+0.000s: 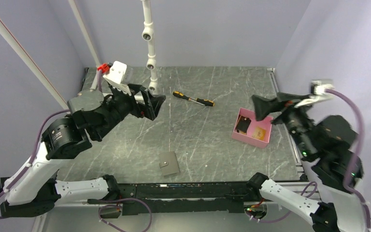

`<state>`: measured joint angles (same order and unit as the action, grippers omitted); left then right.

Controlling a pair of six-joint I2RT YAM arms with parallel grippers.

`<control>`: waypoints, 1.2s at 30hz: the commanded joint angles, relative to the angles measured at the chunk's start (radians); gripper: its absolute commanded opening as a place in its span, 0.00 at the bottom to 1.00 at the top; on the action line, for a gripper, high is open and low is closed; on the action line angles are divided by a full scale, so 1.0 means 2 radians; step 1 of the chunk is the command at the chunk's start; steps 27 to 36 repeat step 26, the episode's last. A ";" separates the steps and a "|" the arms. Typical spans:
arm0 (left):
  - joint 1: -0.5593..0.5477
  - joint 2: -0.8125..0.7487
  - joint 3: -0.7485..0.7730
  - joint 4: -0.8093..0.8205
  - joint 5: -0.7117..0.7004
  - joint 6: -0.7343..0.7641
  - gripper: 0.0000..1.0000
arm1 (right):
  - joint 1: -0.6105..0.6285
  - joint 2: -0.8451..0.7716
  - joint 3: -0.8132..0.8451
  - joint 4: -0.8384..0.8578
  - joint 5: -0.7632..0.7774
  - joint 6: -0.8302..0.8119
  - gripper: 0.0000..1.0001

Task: Put the credit cards into the card holder
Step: Reset both arms

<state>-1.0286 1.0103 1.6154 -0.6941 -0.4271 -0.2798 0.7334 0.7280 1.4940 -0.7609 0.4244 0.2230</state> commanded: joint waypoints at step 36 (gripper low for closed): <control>0.002 -0.041 0.037 0.025 0.000 0.039 0.99 | -0.002 -0.064 0.055 -0.015 0.112 -0.029 1.00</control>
